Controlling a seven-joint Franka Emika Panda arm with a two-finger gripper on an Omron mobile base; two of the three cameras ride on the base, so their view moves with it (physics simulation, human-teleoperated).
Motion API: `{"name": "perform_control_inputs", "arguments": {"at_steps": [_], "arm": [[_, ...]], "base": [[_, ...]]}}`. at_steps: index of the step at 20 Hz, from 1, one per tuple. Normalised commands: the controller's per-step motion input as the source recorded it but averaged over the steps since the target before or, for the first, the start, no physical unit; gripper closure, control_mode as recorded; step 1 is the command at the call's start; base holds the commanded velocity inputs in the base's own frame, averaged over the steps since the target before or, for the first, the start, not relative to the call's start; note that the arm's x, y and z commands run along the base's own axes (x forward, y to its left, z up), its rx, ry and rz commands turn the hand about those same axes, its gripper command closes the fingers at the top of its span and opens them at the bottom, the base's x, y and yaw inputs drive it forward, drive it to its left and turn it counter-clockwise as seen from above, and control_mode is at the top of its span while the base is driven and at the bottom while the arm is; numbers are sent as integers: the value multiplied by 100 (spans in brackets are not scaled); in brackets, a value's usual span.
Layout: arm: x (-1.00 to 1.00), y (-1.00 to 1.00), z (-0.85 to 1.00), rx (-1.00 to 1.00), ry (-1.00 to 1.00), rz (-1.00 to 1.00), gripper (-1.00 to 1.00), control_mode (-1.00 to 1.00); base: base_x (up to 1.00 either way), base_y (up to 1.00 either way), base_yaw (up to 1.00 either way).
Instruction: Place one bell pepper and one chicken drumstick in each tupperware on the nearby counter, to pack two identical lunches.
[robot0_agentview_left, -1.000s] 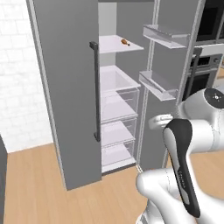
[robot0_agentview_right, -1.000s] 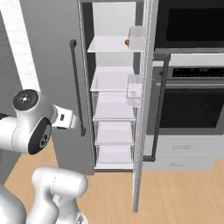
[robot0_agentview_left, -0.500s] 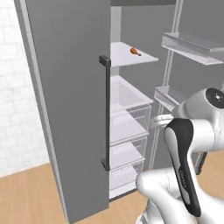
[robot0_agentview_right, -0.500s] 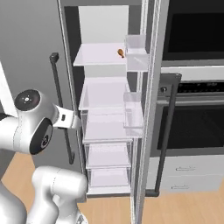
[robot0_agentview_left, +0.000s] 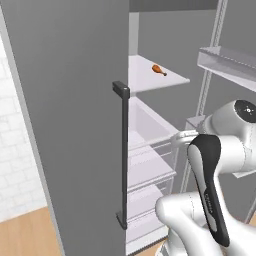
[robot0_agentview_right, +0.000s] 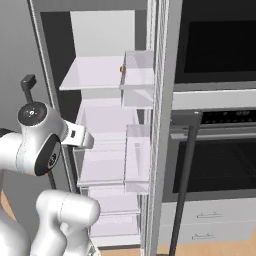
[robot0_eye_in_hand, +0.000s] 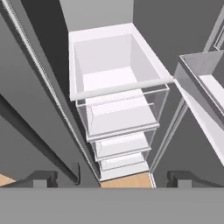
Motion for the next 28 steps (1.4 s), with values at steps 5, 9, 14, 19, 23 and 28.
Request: {"name": "perform_control_inputs", "arguments": {"at_steps": [5,9,14,19,23,28], "arm": [[0,0,0,0,0,0,-100,100],[0,0,0,0,0,0,-100,100],[0,0,0,0,0,0,-100,100],[45,25,5,-1,-3,0,-100,-100],[52,4,43,0,-15,-3,-100,-100],[51,0,78,0,-9,0,-100,-100]], "base": [[58,-9,0],[41,-29,-1],[40,-21,0],[0,0,0],[0,0,0],[0,0,0]]}}
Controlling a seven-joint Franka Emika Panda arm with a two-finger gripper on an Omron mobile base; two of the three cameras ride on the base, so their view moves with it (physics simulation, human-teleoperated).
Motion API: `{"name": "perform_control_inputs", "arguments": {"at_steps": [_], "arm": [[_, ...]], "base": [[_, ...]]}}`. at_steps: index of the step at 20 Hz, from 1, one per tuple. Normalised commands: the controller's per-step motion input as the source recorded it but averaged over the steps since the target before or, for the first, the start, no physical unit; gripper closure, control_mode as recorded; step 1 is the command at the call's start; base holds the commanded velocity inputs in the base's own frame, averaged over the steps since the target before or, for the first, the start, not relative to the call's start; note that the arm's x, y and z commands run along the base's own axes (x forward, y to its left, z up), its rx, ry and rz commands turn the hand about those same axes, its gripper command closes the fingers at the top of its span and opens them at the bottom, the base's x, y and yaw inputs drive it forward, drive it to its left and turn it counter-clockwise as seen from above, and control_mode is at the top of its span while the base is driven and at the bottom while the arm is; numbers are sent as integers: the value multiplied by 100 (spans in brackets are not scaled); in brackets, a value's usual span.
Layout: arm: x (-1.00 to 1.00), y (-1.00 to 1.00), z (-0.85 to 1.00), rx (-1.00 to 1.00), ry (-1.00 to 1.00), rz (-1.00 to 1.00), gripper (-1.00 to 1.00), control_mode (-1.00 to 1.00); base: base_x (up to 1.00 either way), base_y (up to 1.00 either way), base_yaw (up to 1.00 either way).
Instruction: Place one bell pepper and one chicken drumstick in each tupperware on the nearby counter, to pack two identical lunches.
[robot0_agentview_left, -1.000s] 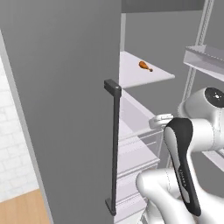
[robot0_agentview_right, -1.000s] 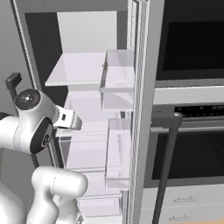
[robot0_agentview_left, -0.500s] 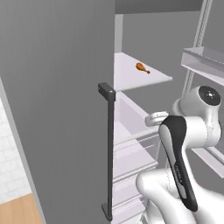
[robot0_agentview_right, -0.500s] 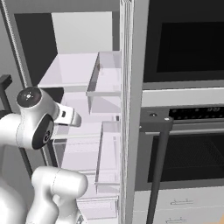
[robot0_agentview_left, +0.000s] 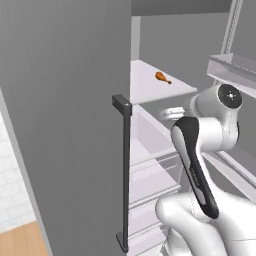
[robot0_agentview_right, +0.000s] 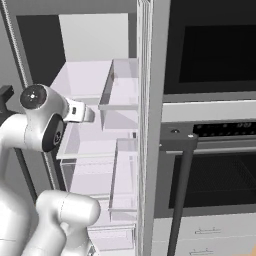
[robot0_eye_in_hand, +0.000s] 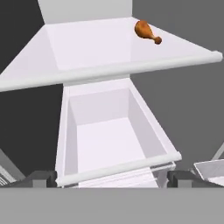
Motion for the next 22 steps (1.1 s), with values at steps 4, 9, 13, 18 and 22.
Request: {"name": "perform_control_inputs", "arguments": {"at_steps": [4,9,13,18,22], "arm": [[42,0,54,-3,5,-3,-100,-100],[26,-1,39,-11,5,-1,-100,-100],[32,0,36,-6,9,0,-100,-100],[41,0,4,0,4,0,-100,-100],[58,-3,-25,0,-2,0,-100,-100]], "base": [[0,0,0],[0,0,0],[0,0,0],[0,0,0],[0,0,0]]}}
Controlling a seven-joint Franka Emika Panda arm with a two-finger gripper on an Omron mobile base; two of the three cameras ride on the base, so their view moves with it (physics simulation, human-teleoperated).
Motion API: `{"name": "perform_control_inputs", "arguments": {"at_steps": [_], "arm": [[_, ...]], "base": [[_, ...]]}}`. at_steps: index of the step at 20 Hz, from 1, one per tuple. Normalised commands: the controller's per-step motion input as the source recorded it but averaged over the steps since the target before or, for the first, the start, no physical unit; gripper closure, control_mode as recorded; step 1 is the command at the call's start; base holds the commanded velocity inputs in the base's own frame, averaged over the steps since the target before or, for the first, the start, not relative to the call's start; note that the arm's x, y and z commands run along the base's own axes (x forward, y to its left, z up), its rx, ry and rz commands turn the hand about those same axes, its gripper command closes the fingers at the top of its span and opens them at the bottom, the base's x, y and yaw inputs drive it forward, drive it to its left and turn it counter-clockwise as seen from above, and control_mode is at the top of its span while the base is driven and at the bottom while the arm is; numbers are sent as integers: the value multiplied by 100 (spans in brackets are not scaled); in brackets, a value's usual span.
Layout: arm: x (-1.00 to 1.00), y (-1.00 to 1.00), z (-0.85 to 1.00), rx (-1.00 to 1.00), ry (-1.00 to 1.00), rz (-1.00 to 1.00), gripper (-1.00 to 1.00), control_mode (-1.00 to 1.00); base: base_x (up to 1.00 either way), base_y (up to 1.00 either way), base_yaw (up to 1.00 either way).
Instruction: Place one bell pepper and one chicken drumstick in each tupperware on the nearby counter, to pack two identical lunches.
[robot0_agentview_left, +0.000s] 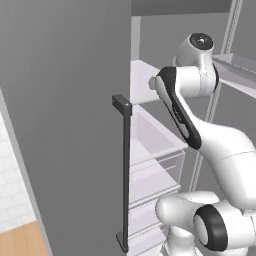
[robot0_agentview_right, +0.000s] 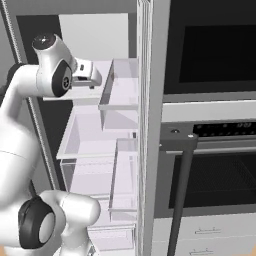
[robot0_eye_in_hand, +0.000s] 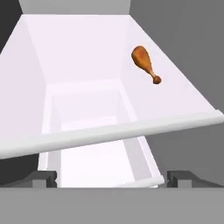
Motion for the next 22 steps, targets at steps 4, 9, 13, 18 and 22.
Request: {"name": "perform_control_inputs", "arguments": {"at_steps": [4,9,13,18,22], "arm": [[68,-9,-25,0,-1,0,-100,-100],[68,-7,-5,0,0,0,-100,-100],[67,0,0,0,0,0,-100,-100],[63,-5,0,0,0,0,-100,-100],[61,-6,0,0,1,0,-100,-100]], "base": [[0,0,0],[0,0,0],[0,0,0],[0,0,0],[0,0,0]]}}
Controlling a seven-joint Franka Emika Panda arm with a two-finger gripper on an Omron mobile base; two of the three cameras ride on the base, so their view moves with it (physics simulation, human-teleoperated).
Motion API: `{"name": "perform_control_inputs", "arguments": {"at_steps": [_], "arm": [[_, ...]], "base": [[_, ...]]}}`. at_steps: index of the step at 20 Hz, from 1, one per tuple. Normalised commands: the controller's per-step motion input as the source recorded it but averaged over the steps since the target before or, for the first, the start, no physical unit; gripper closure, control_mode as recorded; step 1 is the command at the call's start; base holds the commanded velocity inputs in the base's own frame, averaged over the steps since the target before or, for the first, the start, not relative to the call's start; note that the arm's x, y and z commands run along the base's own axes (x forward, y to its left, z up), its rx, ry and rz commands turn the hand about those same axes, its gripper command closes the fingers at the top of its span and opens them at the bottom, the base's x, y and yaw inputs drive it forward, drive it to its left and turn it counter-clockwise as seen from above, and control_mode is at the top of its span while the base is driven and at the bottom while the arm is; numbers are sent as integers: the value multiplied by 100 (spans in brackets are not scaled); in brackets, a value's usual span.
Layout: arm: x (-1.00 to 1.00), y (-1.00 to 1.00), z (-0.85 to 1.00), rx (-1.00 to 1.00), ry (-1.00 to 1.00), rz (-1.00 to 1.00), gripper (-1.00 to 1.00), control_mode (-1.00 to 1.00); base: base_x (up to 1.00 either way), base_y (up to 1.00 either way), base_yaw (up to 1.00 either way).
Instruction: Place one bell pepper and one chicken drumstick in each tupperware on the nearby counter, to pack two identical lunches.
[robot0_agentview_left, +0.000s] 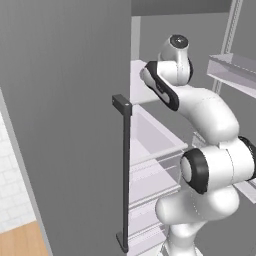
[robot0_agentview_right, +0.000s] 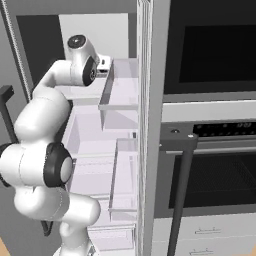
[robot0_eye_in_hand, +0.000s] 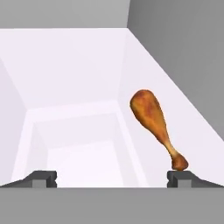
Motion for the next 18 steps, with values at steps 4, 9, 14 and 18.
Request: {"name": "perform_control_inputs", "arguments": {"at_steps": [4,9,14,18], "arm": [[58,-7,0,0,3,0,-100,-100],[55,-12,-1,0,2,0,-100,-100],[53,-15,-4,0,4,0,-100,-100],[43,-20,-12,0,2,0,-100,-100]], "base": [[0,0,0],[0,0,0],[0,0,0],[0,0,0]]}}
